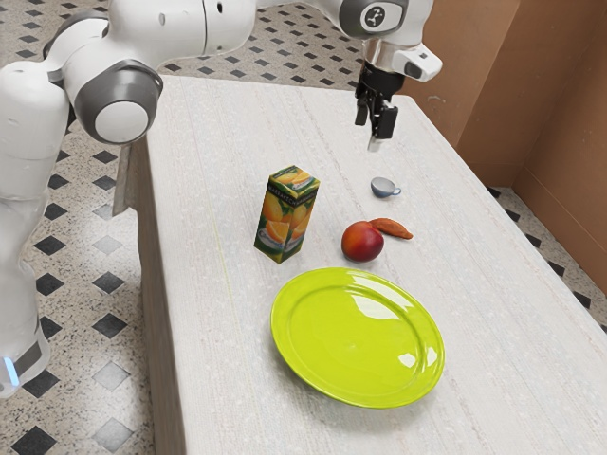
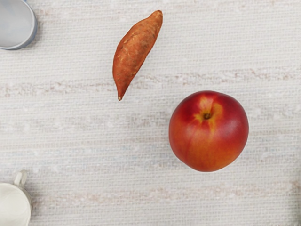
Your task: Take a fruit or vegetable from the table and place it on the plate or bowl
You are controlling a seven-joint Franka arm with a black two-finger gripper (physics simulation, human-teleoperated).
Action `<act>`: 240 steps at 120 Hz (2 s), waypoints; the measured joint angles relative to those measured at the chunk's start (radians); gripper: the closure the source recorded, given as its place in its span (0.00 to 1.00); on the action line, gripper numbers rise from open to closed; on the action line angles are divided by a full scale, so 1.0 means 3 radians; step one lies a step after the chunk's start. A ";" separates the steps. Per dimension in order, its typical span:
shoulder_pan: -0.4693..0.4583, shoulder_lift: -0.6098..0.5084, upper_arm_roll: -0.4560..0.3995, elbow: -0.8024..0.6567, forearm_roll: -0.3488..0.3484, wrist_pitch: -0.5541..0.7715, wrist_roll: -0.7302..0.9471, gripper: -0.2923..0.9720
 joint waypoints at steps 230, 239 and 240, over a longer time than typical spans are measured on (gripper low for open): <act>0.1157 0.1298 -0.0849 0.0742 -0.0179 -0.0115 0.1793 0.23; 0.1157 0.1299 -0.0849 0.0730 -0.0153 -0.0133 0.1849 0.23; 0.1157 0.1299 -0.0849 0.0730 -0.0151 -0.0134 0.1855 0.23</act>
